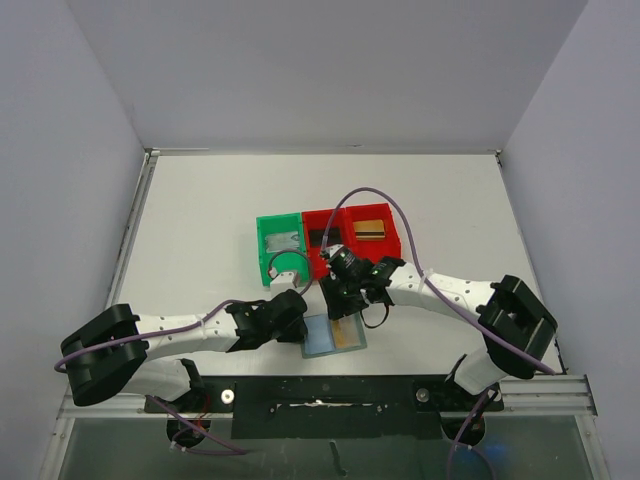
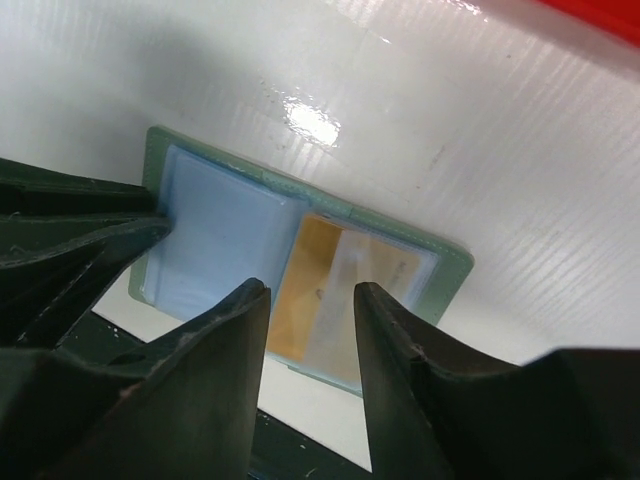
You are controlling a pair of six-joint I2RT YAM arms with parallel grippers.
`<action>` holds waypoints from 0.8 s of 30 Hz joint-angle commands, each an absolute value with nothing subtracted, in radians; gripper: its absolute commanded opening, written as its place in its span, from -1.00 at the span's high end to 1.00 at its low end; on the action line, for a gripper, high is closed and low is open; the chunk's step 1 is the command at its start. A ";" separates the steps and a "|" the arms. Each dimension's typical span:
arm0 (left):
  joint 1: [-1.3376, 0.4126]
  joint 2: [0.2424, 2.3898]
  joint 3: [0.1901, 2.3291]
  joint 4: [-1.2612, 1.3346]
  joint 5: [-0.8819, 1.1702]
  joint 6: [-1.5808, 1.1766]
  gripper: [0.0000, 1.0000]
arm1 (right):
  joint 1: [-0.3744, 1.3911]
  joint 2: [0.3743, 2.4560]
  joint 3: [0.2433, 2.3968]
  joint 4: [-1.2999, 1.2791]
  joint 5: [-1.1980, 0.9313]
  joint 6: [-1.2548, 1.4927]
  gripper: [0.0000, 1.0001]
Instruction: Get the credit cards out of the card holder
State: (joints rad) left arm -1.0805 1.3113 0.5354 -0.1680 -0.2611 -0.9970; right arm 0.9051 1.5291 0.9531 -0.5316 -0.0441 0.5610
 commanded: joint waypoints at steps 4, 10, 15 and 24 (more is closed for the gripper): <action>-1.086 1.313 0.569 -0.126 -0.261 -0.990 0.68 | 0.900 1.546 0.948 -0.569 -0.011 0.561 0.20; -1.086 1.312 0.575 -0.135 -0.264 -0.988 0.68 | 0.905 1.615 0.959 -0.565 -0.059 0.540 0.42; -1.086 1.306 0.571 -0.133 -0.264 -0.991 0.68 | 0.910 1.624 0.989 -0.584 -0.040 0.544 0.64; -1.086 1.304 0.568 -0.120 -0.267 -0.994 0.68 | 0.936 1.615 1.041 -0.612 -0.008 0.556 0.94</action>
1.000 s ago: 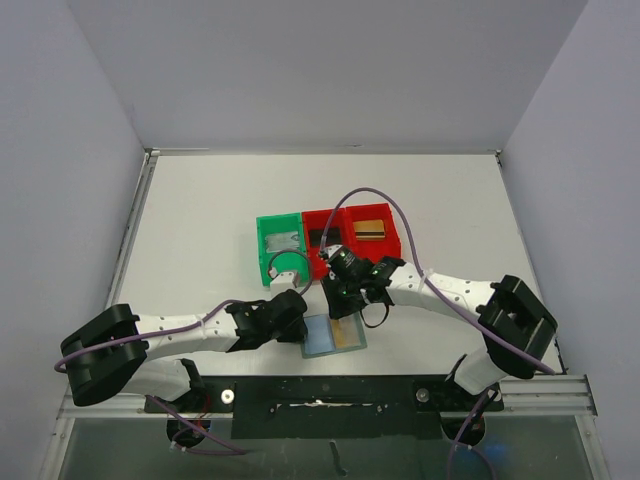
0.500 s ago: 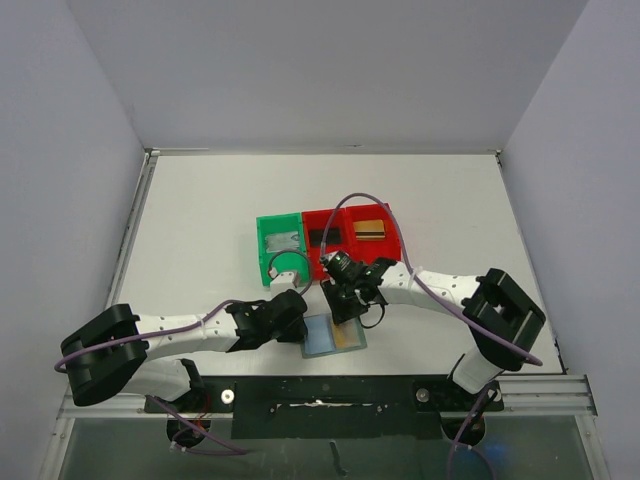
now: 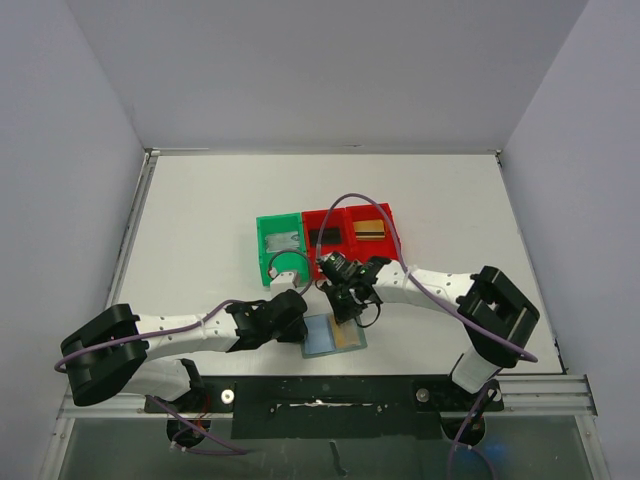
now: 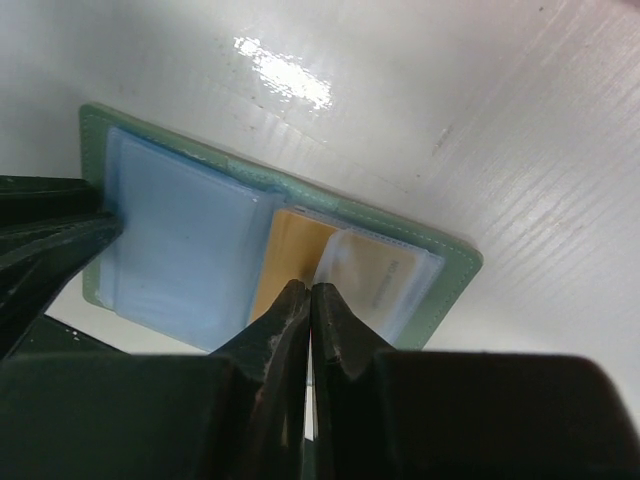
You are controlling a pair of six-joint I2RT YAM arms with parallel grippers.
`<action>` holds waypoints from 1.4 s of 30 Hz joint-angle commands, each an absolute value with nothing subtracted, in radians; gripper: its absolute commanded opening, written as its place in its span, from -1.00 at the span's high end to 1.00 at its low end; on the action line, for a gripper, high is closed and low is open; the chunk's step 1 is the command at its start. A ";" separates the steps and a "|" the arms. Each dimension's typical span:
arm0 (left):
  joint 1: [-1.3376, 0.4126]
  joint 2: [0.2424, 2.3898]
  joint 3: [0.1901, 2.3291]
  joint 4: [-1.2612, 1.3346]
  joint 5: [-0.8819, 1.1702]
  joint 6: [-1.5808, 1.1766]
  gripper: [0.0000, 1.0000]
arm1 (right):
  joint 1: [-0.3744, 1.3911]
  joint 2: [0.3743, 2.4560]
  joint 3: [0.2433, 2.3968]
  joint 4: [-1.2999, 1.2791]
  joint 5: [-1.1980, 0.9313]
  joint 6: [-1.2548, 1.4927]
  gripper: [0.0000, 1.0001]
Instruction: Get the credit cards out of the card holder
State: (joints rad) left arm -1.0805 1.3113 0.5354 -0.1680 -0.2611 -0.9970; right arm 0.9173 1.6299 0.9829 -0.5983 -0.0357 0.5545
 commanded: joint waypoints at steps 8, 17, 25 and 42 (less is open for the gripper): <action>-1.086 1.299 0.568 -0.105 -0.270 -1.000 0.67 | 0.974 1.629 1.103 -0.652 0.015 0.566 0.94; -1.086 1.280 0.549 -0.092 -0.292 -1.020 0.66 | 1.022 1.694 1.217 -0.655 0.018 0.566 0.94; -1.086 1.219 0.511 -0.104 -0.331 -1.060 0.58 | 1.050 1.781 1.303 -0.650 -0.017 0.542 0.85; -1.086 1.003 0.414 -0.169 -0.402 -1.150 0.47 | 1.055 1.618 1.206 -0.409 -0.164 0.528 0.42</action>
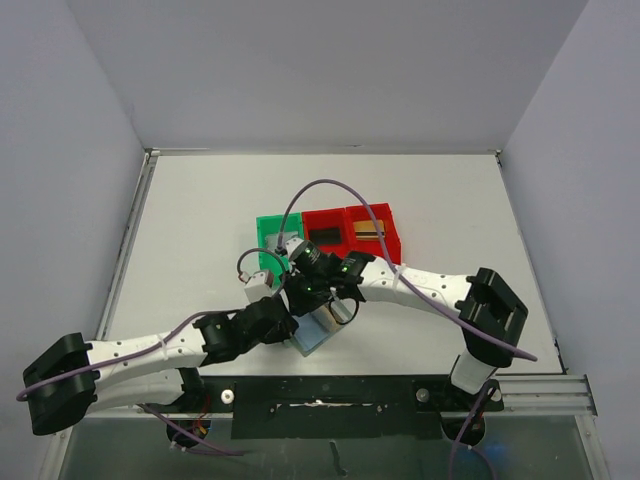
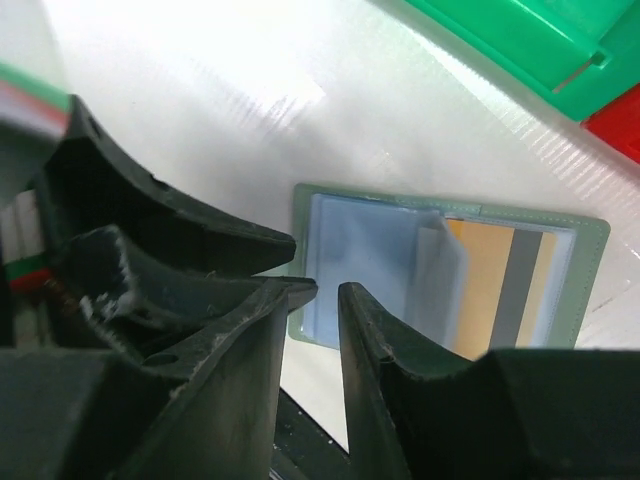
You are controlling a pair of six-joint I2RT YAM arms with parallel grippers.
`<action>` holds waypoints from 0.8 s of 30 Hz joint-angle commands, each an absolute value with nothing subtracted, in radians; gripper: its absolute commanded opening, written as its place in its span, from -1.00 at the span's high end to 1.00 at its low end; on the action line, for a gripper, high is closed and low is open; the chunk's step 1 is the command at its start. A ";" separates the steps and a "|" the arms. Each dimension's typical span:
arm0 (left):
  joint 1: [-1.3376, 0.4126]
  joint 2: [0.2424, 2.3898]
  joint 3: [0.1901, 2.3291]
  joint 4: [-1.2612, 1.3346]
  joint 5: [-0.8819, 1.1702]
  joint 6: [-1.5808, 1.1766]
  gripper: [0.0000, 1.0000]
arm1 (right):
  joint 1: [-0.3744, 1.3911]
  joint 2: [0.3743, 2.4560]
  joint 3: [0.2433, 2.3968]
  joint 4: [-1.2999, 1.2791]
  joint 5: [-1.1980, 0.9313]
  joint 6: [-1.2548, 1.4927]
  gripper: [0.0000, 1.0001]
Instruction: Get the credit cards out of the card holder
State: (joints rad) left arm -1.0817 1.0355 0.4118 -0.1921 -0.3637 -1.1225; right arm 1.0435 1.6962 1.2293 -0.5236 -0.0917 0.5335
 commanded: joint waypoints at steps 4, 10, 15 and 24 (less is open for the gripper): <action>-1.086 1.007 0.413 -0.168 -0.399 -1.151 0.47 | 1.037 1.589 1.186 -0.432 -0.096 0.545 0.42; -1.086 1.019 0.413 -0.149 -0.374 -1.146 0.42 | 0.916 1.480 1.050 -0.440 0.002 0.623 0.19; -1.086 1.060 0.425 -0.140 -0.341 -1.122 0.40 | 0.869 1.490 0.985 -0.458 -0.022 0.600 0.19; -1.086 1.095 0.417 -0.137 -0.306 -1.118 0.40 | 0.869 1.592 1.008 -0.457 -0.024 0.571 0.19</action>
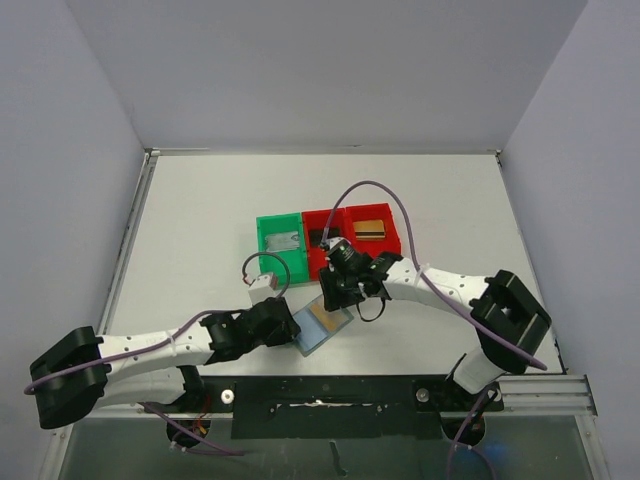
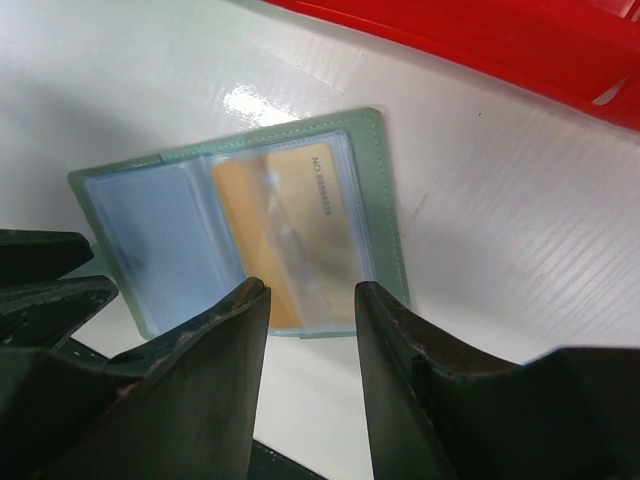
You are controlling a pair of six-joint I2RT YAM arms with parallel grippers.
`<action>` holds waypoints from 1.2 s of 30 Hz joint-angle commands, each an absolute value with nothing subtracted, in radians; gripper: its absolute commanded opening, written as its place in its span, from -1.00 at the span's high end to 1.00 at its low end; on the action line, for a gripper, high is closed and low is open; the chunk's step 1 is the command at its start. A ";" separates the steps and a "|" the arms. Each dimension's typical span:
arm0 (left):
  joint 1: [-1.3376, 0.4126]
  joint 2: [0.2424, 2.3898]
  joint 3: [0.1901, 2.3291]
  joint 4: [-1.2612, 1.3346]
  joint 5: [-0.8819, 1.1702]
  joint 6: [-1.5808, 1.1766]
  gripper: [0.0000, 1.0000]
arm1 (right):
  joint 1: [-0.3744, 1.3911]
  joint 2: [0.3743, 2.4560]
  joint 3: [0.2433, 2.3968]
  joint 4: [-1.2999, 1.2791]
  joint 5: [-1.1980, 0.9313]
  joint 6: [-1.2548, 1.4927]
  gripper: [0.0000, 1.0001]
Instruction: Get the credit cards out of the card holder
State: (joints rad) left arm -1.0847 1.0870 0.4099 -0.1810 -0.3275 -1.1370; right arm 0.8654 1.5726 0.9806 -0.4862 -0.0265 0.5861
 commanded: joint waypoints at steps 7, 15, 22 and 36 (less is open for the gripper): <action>-1.086 1.144 0.411 -0.101 -0.284 -1.116 0.41 | 0.875 1.679 1.042 -0.501 -0.017 0.550 0.17; -1.079 1.181 0.404 -0.061 -0.270 -1.105 0.46 | 0.917 1.737 1.096 -0.548 -0.019 0.512 0.56; -1.071 1.186 0.402 -0.046 -0.273 -1.099 0.48 | 0.941 1.732 1.121 -0.555 -0.020 0.504 0.80; -1.063 1.188 0.416 -0.037 -0.271 -1.074 0.49 | 0.948 1.580 1.061 -0.478 -0.094 0.504 0.77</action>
State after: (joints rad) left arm -1.0706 1.1725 0.4091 -0.1139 -0.2790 -1.0912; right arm 0.9226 1.6573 1.0710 -0.5777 0.0147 0.5007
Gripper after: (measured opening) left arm 0.260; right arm 0.077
